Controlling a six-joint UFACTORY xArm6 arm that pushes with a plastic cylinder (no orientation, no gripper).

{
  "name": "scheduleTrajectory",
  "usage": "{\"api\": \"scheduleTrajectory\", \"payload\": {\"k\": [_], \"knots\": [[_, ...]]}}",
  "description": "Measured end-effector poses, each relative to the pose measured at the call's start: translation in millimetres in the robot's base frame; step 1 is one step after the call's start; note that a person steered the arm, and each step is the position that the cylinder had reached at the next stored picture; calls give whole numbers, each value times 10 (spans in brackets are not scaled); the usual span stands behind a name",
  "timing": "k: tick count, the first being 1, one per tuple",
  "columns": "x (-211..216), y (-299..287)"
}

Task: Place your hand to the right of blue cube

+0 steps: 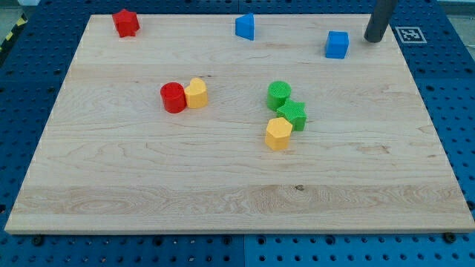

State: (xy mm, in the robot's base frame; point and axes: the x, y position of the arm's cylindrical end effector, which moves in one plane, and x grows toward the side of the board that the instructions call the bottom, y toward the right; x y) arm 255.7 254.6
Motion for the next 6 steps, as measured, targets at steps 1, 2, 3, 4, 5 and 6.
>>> {"api": "scheduleTrajectory", "payload": {"k": [1, 2, 3, 4, 5, 6], "knots": [[-71, -123], [154, -251], [163, -251], [413, -251], [454, -251], [285, -267]]}}
